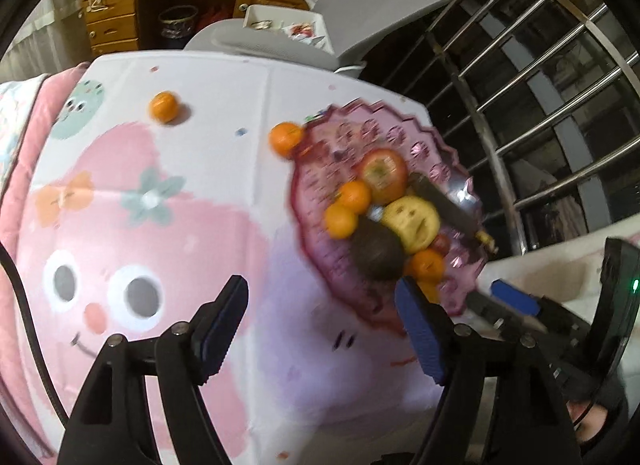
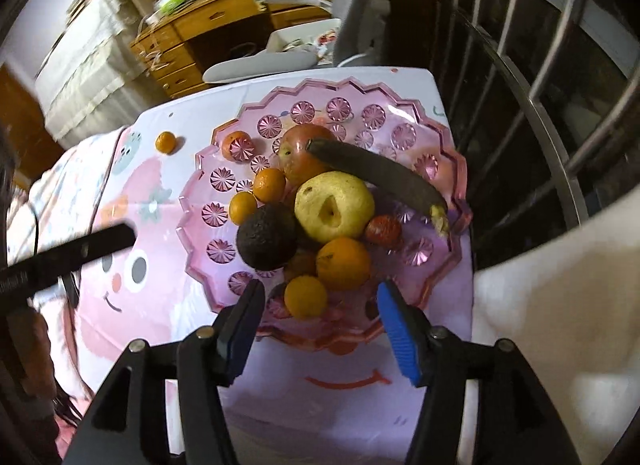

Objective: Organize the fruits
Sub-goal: 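Grasp the last orange with the left gripper while the right gripper grasps another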

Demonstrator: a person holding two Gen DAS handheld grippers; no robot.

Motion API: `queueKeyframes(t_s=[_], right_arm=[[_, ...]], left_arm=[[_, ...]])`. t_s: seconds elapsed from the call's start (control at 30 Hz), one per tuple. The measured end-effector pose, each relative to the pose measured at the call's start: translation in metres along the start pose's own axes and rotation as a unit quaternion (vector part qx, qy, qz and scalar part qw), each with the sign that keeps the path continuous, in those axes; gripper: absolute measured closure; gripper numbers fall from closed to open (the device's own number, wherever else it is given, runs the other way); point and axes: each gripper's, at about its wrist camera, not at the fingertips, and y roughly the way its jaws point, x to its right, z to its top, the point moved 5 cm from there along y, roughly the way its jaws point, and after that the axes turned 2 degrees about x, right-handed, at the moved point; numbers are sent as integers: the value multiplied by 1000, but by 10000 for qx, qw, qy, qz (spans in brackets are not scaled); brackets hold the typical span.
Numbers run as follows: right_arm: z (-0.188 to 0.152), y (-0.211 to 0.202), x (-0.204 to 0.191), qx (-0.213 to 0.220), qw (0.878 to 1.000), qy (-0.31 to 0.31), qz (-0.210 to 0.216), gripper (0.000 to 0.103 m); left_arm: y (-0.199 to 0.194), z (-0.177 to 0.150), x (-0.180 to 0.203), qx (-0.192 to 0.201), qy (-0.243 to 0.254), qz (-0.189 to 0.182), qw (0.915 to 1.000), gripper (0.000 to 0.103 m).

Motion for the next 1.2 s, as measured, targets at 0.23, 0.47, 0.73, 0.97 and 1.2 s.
queueKeyframes(t_s=[0.23, 0.47, 0.73, 0.97, 1.2], right_arm=[[-12, -15, -27, -183, 9974, 698, 32, 41], [-3, -31, -70, -83, 9988, 448, -174, 38], [27, -24, -111, -425, 9985, -270, -237, 35], [78, -9, -136, -623, 9874, -1440, -214, 33], [128, 27, -151, -909, 9521, -2917, -105, 33]], left_arm=[[-42, -25, -52, -163, 287, 45, 9994, 21], [-77, -28, -111, -318, 662, 122, 9972, 19], [-91, 0, -171, -492, 1093, 480, 9916, 15], [-81, 39, -187, -498, 1206, 580, 9898, 11], [-44, 86, -181, -448, 1178, 895, 9880, 11]])
